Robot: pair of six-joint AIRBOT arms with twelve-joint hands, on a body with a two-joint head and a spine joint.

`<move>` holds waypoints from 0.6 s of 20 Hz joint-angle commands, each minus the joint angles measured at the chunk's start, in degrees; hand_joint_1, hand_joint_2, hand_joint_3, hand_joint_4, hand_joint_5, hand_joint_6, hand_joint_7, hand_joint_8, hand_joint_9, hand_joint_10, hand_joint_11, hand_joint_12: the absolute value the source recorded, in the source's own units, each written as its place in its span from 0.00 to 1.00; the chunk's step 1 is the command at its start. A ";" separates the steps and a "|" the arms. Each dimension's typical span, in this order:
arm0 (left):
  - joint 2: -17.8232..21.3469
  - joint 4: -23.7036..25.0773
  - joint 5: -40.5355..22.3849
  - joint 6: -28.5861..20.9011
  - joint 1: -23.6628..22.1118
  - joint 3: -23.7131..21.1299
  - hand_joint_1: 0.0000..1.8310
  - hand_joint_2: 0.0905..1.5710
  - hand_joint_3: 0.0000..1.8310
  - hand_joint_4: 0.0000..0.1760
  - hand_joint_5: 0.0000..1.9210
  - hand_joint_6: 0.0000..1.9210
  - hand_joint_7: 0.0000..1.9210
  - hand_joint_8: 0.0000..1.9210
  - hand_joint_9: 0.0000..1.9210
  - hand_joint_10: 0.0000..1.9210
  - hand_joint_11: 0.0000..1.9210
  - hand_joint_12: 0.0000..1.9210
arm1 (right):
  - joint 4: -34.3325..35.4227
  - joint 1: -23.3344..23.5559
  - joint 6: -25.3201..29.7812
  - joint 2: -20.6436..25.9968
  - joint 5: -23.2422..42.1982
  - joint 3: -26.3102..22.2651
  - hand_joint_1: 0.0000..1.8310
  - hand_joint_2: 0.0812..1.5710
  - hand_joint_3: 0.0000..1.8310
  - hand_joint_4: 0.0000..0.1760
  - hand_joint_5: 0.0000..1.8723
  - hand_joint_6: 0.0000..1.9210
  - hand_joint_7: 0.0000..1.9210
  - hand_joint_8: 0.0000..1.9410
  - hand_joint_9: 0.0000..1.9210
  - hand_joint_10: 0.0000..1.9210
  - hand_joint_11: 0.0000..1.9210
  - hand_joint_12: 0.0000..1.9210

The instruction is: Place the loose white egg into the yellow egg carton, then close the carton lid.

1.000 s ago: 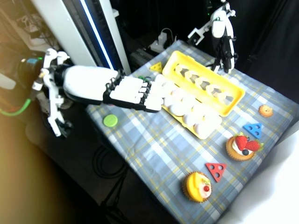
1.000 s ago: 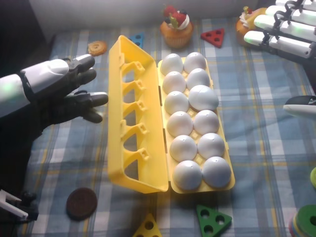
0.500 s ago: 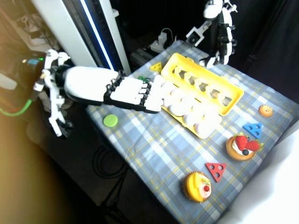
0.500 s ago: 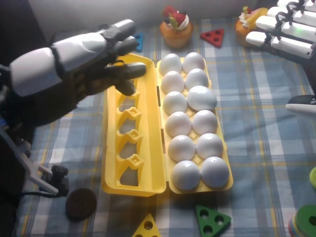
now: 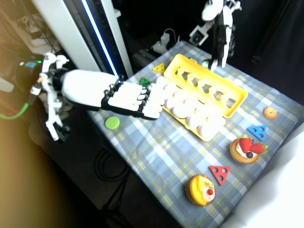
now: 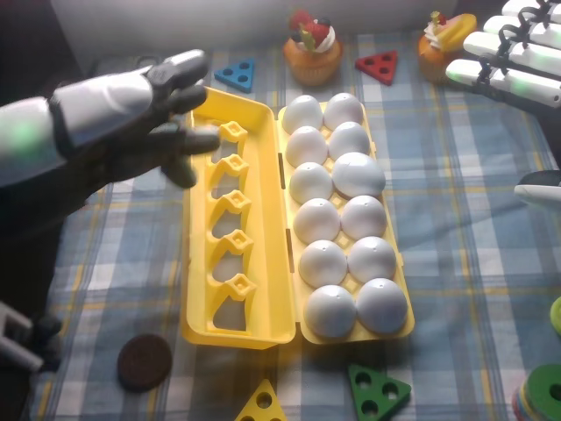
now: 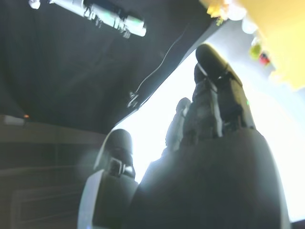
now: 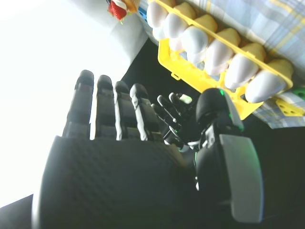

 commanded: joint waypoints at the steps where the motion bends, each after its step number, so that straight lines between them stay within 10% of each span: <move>1: 0.66 -3.18 -6.85 0.25 0.67 -0.29 0.00 0.78 0.00 0.17 0.00 0.00 0.00 0.00 0.18 0.03 0.08 0.74 | 0.53 0.49 -0.18 0.35 7.02 -0.08 0.18 0.84 0.01 0.00 0.00 0.00 0.00 0.00 0.00 0.00 0.00 0.00; 4: 0.97 -4.70 -5.08 0.20 3.00 0.01 0.00 0.80 0.00 0.00 0.00 0.00 0.00 0.00 0.16 0.02 0.03 0.74 | 0.58 0.49 -0.18 0.26 7.01 -0.07 0.20 0.83 0.00 0.00 0.00 0.00 0.00 0.00 0.00 0.00 0.00 0.00; 12: -3.64 -2.52 2.91 -6.86 3.01 5.23 0.00 0.86 0.00 0.03 0.00 0.00 0.00 0.00 0.15 0.01 0.02 0.70 | 0.57 0.28 -0.18 0.07 6.86 0.09 0.19 0.83 0.00 0.00 0.00 0.00 0.00 0.00 0.00 0.00 0.00 0.00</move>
